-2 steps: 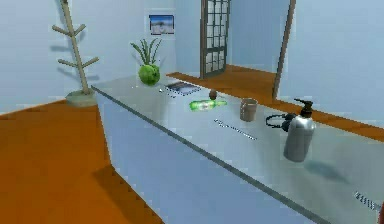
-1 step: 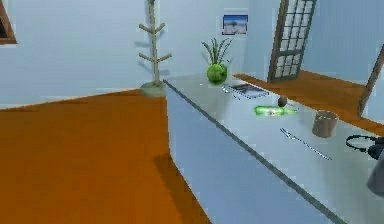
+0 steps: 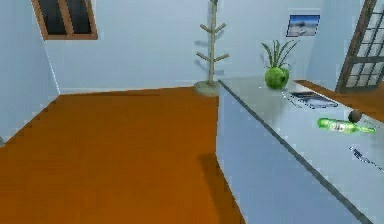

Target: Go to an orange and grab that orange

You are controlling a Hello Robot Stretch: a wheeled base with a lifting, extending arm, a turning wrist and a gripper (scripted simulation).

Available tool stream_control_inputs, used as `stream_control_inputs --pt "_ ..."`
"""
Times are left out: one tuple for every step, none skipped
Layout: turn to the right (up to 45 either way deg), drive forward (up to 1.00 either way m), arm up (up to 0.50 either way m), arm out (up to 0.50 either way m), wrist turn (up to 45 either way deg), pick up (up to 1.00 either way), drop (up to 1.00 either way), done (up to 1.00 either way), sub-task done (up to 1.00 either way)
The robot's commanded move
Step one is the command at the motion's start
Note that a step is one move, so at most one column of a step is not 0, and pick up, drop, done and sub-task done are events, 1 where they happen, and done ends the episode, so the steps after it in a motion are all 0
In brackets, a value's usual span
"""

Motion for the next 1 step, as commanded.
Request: stream_control_inputs --pt "0.0 1.00 0.00 0.00 0.0 0.00 0.00 0.00 0.00"
